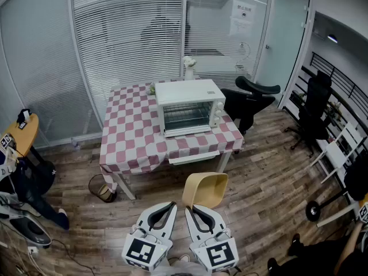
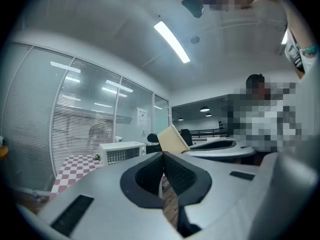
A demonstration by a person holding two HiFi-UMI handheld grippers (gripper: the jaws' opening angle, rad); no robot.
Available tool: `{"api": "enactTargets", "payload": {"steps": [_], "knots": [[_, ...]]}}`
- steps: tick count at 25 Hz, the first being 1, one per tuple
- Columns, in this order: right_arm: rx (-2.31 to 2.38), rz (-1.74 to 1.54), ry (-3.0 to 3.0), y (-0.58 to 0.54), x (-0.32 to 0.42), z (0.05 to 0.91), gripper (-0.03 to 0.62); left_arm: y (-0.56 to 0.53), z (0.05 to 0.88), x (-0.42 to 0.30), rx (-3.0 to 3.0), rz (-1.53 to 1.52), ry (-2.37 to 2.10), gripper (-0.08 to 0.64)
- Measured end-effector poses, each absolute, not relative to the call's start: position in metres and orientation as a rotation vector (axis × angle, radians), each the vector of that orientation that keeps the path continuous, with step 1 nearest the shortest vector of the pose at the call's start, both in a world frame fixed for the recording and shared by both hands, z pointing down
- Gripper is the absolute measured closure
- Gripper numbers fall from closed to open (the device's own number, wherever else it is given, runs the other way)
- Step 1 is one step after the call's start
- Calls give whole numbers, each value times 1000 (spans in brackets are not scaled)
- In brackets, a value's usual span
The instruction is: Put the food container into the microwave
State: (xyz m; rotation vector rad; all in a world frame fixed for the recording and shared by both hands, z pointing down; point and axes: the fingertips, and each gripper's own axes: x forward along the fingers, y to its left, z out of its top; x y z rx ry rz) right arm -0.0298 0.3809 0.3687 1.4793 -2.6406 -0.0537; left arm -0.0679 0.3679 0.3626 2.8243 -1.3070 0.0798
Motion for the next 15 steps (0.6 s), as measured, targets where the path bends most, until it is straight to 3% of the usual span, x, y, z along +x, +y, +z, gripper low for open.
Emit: {"api": "enactTargets", "payload": {"steps": [15], "knots": [[1451,1,-2679,370,-12,382,574,361,375,-48,2795,114,-1252,549]]}}
